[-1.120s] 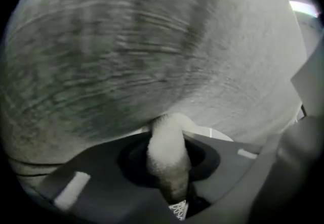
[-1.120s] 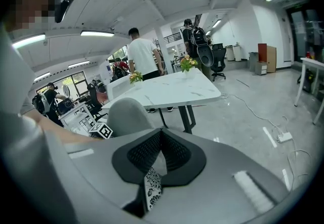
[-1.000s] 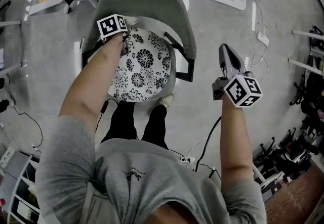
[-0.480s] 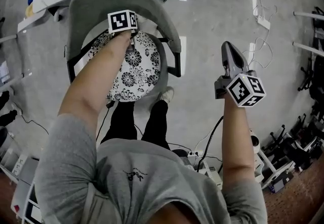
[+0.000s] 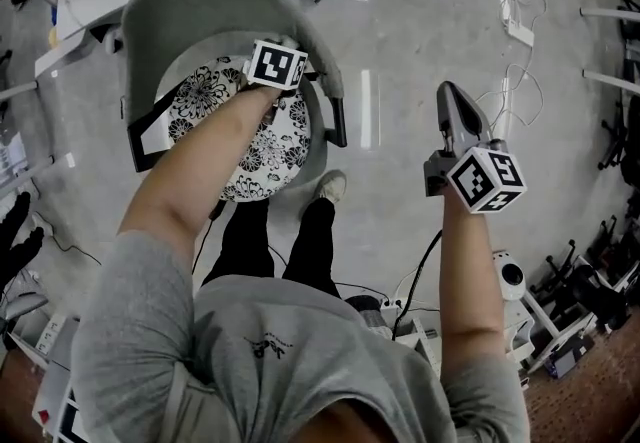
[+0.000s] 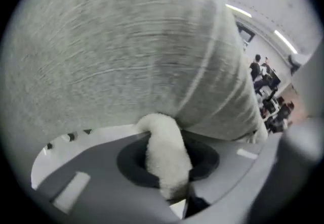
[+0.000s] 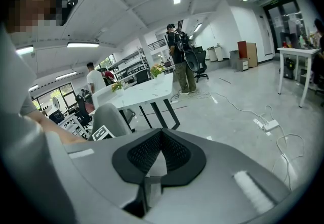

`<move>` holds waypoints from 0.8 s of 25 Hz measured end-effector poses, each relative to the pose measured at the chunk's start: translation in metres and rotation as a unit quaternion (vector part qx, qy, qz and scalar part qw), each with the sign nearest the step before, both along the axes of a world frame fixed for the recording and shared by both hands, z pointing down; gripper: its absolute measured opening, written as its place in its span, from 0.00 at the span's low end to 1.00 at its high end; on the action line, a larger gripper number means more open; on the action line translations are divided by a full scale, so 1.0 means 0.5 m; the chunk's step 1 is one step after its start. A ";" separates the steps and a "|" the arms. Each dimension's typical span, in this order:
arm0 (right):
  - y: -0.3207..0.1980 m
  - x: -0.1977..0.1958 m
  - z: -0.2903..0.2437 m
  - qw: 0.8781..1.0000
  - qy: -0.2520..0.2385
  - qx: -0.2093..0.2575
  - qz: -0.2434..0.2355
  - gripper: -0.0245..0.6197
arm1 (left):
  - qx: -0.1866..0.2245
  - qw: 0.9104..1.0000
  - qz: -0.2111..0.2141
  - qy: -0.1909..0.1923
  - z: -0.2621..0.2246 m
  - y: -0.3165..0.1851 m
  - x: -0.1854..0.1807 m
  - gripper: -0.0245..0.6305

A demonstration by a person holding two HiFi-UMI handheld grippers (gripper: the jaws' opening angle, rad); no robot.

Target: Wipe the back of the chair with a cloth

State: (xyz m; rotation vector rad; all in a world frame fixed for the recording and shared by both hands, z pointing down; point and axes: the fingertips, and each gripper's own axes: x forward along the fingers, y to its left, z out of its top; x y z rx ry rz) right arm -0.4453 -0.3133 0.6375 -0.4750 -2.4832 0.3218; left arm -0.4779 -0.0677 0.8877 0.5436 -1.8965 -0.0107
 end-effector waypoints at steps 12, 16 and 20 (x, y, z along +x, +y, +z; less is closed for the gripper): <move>0.036 0.082 -0.088 1.000 -0.017 0.021 -0.001 0.05 | 0.047 0.982 0.179 -0.047 -0.133 -0.014 0.128 0.25; 0.036 0.159 -0.164 0.999 -0.033 0.025 0.030 0.05 | 0.088 0.974 0.198 -0.066 -0.249 0.034 0.196 0.25; 0.030 0.247 -0.243 0.997 -0.045 0.026 0.057 0.04 | 0.131 0.965 0.208 -0.090 -0.387 0.072 0.267 0.25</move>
